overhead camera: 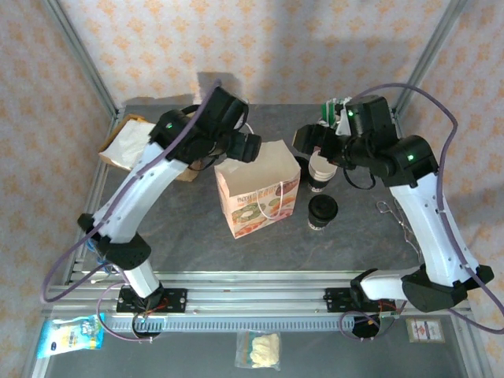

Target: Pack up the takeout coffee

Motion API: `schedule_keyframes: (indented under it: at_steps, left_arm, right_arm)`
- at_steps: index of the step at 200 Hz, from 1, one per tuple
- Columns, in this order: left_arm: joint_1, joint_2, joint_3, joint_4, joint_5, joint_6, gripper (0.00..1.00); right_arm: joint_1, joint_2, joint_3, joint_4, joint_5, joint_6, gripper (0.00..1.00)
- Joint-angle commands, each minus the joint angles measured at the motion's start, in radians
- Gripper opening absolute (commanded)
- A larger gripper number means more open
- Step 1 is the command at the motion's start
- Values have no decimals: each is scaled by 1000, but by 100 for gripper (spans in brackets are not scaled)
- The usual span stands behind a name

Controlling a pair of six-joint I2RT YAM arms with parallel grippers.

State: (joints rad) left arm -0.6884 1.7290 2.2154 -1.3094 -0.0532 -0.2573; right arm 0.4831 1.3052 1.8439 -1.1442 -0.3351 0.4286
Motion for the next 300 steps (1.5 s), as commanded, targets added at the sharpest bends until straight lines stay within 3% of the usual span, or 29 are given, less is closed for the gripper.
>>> schedule_keyframes:
  at_steps: [1, 74, 147, 179, 203, 261, 300]
  left_arm:
    - [41, 20, -30, 18, 102, 133, 89]
    - [40, 132, 9, -50, 49, 61, 80]
    - [5, 133, -85, -53, 51, 32, 43]
    - [3, 127, -57, -53, 48, -28, 20]
    - [3, 92, -76, -53, 61, -94, 10]
    - [3, -47, -242, -14, 47, -355, 2]
    - [1, -101, -279, 6, 33, -414, 2]
  right_arm:
    - [-6, 15, 86, -67, -54, 15, 93]
    - [-5, -19, -21, 31, -110, 30, 94]
    - [-7, -51, -61, 64, -76, 37, 93]
    - [-7, -57, -71, 64, -72, 35, 93]
    - [-8, -55, -93, 59, -59, 27, 93]
    - [-8, -46, -169, 41, -72, 12, 90]
    - [-3, -5, -170, 26, -78, 14, 80]
